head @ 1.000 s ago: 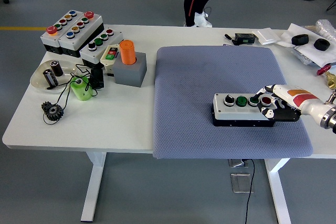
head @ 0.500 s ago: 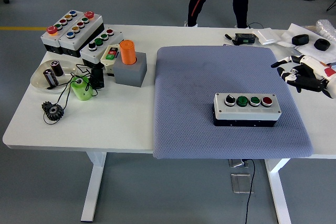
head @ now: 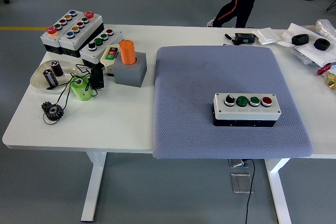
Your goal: Pick up the button,place it on the desk,press the button,press the button
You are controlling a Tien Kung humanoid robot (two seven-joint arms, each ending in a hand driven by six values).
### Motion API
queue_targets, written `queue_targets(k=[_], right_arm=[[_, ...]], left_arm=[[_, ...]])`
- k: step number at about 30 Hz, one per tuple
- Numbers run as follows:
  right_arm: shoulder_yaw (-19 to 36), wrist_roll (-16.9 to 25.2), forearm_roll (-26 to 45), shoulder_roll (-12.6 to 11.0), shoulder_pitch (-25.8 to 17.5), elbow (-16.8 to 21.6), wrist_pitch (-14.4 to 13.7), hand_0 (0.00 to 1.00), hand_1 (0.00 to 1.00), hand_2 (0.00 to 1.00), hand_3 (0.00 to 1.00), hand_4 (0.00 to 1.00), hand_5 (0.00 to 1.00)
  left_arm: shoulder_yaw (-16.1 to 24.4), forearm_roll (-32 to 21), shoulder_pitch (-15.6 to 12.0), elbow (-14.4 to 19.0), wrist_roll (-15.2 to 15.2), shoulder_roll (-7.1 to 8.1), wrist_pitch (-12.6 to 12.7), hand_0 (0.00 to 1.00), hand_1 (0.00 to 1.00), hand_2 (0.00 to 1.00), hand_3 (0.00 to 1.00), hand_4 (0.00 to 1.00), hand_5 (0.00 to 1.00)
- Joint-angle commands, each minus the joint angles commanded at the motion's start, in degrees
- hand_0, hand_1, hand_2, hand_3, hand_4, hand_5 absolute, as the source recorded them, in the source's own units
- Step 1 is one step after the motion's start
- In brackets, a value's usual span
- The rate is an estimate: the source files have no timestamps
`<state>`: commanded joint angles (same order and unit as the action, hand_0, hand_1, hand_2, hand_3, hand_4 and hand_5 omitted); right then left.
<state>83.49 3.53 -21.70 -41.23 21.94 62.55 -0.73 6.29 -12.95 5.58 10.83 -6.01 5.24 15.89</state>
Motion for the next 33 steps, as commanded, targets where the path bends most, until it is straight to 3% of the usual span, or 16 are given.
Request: queue_targets(k=[4, 9, 14, 15, 18, 20, 21, 24, 28, 33], right_arm=[[3.43, 0.01, 9.31, -0.37, 0.32, -4.85, 1.33, 0.791, 0.754, 0.806, 0.793, 0.615, 0.635], [5.11, 0.37, 20.5, -0.7, 0.41, -7.75, 2.19, 0.815, 0.761, 0.81, 0.796, 0.603, 0.628], [4.41, 1.03, 21.27, -0.64, 0.48, -8.11, 0.96, 0.815, 0.761, 0.81, 0.796, 0.603, 0.628], [3.61, 1.55, 21.4, -0.61, 0.69, -8.09, -0.44, 0.887, 0.803, 0.823, 0.813, 0.57, 0.778], [2.94, 2.27, 21.55, -0.49, 1.09, -8.37, -2.11, 0.887, 0.803, 0.823, 0.813, 0.57, 0.778], [2.82, 2.41, 21.23, -0.44, 1.23, -8.43, -2.55, 0.887, 0.803, 0.823, 0.813, 0.57, 0.778], [2.81, 2.42, 21.19, -0.44, 1.25, -8.44, -2.59, 0.951, 0.835, 0.844, 0.846, 0.574, 0.8], [2.71, 2.72, 21.84, -0.55, 1.34, -7.88, -3.33, 0.951, 0.835, 0.844, 0.846, 0.574, 0.8], [2.5, 2.53, 21.86, -0.68, 1.49, -6.65, -3.46, 0.957, 0.843, 0.844, 0.837, 0.575, 0.796], [2.37, 1.67, 22.38, -0.75, 1.56, -6.07, -2.86, 0.937, 0.833, 0.841, 0.833, 0.576, 0.78]], left_arm=[[0.02, -0.04, 0.07, -0.03, -0.06, -0.02, -0.03, 0.685, 0.742, 0.754, 0.598, 0.412, 0.998], [-0.42, -0.59, 0.13, -0.02, -0.29, 0.0, -0.08, 0.685, 0.742, 0.754, 0.598, 0.412, 0.998], [-0.21, -1.25, -0.14, -0.39, -0.32, -0.47, 0.08, 0.685, 0.742, 0.754, 0.598, 0.412, 0.998], [2.38, 1.31, -0.27, -0.48, 0.28, -0.65, 0.36, 0.684, 0.742, 0.757, 0.598, 0.411, 0.998], [7.57, 6.13, -0.31, -0.52, 0.48, -0.68, 0.41, 0.684, 0.742, 0.757, 0.598, 0.411, 0.998], [7.69, 5.97, -0.3, -0.52, 0.21, -0.68, 0.36, 0.684, 0.742, 0.757, 0.598, 0.411, 0.998], [7.68, 5.93, -0.3, -0.52, 0.18, -0.68, 0.35, 0.682, 0.742, 0.758, 0.598, 0.411, 0.998], [4.53, 2.35, -0.19, -0.52, -0.93, -0.63, 0.0, 0.682, 0.742, 0.758, 0.598, 0.411, 0.998], [5.53, 3.11, 0.02, -0.52, -1.02, -0.68, 0.02, 0.682, 0.742, 0.758, 0.601, 0.411, 0.998], [3.39, 1.01, 0.23, -0.52, -1.53, -0.69, -0.17, 0.681, 0.741, 0.758, 0.601, 0.41, 0.998]])
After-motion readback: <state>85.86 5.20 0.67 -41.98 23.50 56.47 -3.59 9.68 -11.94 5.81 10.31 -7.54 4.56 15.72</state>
